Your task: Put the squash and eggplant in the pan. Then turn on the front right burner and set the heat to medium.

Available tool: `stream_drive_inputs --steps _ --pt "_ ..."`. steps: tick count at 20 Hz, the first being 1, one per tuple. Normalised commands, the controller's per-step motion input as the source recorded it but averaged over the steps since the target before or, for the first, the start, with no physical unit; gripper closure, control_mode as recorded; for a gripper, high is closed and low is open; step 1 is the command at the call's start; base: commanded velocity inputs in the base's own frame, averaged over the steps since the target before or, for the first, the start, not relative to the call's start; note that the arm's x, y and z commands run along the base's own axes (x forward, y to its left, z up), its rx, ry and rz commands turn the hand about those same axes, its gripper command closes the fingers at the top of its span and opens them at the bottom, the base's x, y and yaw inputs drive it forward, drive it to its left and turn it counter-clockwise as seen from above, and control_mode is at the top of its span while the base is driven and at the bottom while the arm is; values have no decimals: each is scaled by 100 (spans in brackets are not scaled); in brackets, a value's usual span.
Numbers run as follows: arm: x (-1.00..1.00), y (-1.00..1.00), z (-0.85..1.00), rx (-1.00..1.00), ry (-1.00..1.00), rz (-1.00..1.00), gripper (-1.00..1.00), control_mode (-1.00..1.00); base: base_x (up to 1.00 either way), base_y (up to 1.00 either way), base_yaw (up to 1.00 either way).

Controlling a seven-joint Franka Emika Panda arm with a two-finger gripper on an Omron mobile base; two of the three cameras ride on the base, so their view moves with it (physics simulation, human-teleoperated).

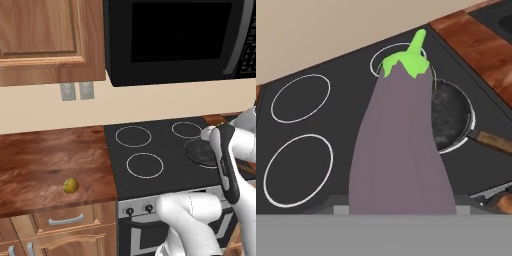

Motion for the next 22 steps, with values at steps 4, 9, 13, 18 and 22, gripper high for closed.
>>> stream_drive_inputs --steps 4,9,13,18,22 --pt "34 -1 -15 0 3 0 100 -100 0 0 0" --pt "29 -14 -28 0 6 0 100 -100 0 0 0" --pt "21 -18 -30 0 6 0 100 -100 0 0 0" --pt "23 -19 -26 1 7 0 100 -100 0 0 0" --pt "18 -15 -20 0 2 0 100 -100 0 0 0"
